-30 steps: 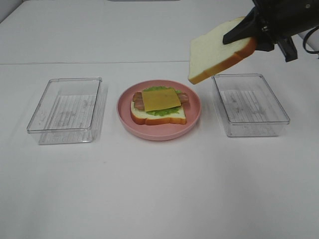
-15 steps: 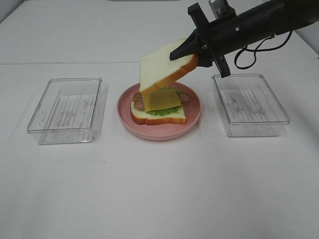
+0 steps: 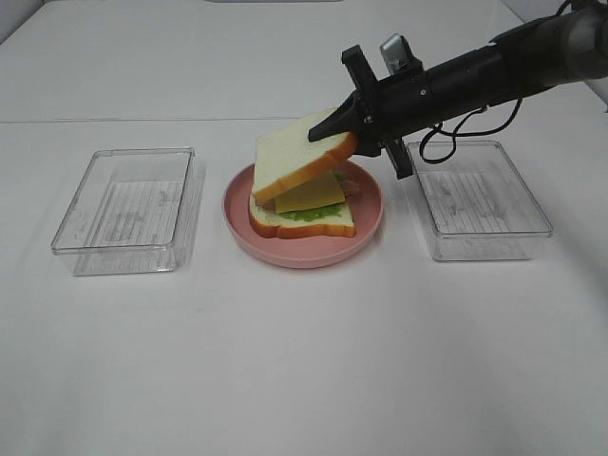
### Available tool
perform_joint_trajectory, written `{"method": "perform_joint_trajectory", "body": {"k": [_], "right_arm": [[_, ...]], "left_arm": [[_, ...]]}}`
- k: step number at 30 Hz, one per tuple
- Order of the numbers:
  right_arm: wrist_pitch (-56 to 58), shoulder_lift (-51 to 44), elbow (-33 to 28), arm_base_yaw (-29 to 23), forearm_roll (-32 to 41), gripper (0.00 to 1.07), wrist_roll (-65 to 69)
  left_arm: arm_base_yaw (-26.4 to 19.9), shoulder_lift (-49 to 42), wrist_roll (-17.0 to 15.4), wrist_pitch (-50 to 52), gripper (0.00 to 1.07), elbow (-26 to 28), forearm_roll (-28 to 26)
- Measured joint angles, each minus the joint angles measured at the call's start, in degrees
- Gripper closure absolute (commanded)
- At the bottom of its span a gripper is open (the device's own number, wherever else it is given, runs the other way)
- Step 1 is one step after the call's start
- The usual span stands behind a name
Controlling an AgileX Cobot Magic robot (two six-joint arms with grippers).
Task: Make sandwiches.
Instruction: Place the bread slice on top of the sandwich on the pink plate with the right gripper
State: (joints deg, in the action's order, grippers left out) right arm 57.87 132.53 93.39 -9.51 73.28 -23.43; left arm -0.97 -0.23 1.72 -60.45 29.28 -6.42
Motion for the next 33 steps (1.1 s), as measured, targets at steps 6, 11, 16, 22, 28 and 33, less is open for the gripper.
{"method": "perform_joint_trajectory", "body": {"k": [6, 11, 16, 22, 28, 33], "right_arm": [[-0.3, 0.9, 0.3, -0.9, 1.8, 1.07, 0.0], [-0.5, 3.0, 0.6, -0.9, 2.3, 1.07, 0.0], [-0.9, 3.8, 0.6, -0.9, 1.8, 1.07, 0.0], [-1.9, 3.8, 0.6, -0.9, -1.4, 1.07, 0.6], [-2.3, 3.8, 0.6, -0.9, -2.8, 0.92, 2.2], [-2.8, 3.6, 0.6, -0.9, -3.7, 0.56, 2.2]], "left_arm": [[0.0, 0.0, 0.0, 0.0, 0.08, 0.0, 0.0], [0.0, 0.0, 0.0, 0.0, 0.08, 0.0, 0.0], [0.0, 0.0, 0.0, 0.0, 0.08, 0.0, 0.0], [0.0, 0.0, 0.0, 0.0, 0.08, 0.0, 0.0], [0.0, 0.0, 0.0, 0.0, 0.08, 0.0, 0.0], [0.0, 0.0, 0.0, 0.0, 0.08, 0.0, 0.0]]}}
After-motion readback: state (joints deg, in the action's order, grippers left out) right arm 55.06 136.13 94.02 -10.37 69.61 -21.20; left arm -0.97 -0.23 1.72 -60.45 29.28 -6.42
